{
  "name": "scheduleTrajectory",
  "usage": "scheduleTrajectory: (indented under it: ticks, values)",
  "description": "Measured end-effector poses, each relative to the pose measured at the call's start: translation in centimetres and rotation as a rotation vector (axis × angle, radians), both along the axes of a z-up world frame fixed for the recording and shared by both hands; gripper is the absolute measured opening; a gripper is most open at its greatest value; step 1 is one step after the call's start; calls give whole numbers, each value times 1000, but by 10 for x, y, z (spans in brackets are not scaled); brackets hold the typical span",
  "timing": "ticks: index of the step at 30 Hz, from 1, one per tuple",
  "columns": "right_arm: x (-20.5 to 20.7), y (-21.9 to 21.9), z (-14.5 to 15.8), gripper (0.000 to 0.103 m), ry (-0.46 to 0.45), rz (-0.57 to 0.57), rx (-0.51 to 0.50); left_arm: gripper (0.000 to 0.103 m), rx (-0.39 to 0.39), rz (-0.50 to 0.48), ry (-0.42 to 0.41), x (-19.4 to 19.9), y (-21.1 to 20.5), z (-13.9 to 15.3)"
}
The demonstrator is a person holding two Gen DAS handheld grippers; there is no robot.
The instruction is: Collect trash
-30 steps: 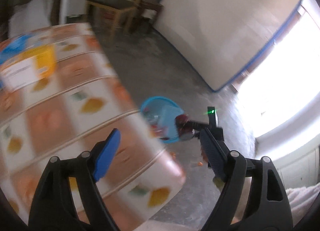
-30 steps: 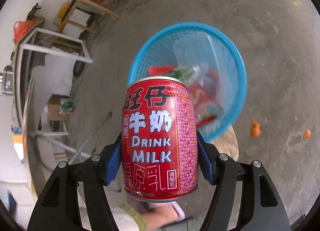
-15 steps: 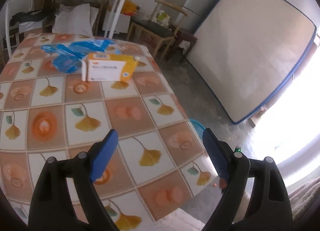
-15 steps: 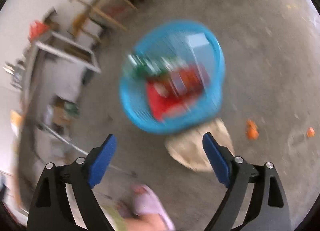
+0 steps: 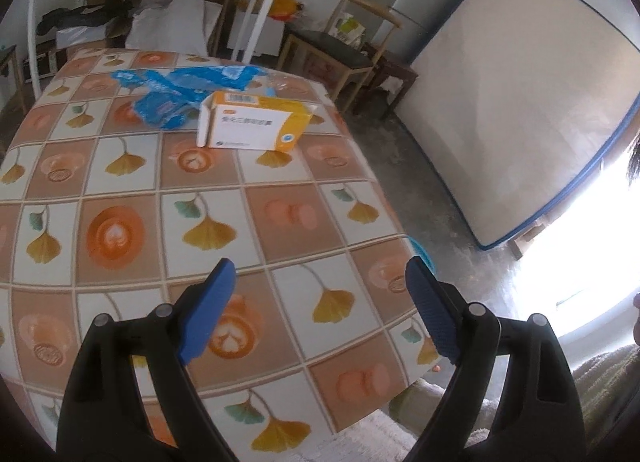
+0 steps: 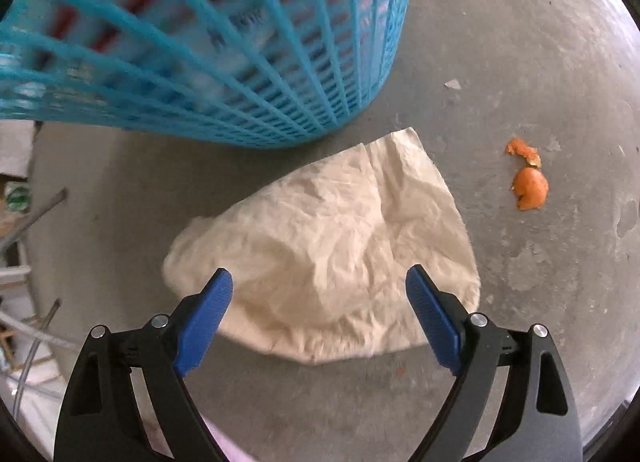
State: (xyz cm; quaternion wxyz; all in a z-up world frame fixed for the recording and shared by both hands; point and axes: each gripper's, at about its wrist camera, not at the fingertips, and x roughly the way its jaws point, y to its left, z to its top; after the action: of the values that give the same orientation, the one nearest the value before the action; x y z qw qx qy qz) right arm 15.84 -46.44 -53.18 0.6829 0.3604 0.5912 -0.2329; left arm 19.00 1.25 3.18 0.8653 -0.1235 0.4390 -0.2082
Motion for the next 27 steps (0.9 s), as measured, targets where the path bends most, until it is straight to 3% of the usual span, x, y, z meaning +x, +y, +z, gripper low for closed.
scheduleTrajectory:
  ticks: [5,8,11,15,21,27]
  values:
    - [5,14,-23,85,62,-16,-53,83,33,34,12,0,8,1]
    - [0,25,-31,72,98,2,-94,83,36,43,11,0,10,3]
    - [-6,29,-28,53,132,-6,-125,83,42,37,-2,-2,9,6]
    - [-16,19,-25,7,167,-60,-81,83,35,28,-15,-6,7,8]
    - [-40,4,7,4,104,-63,-24,83,2,-2,-50,-13,3,11]
    - [-62,10,109,4,-97,50,-48,83,-45,-19,-56,-17,3,6]
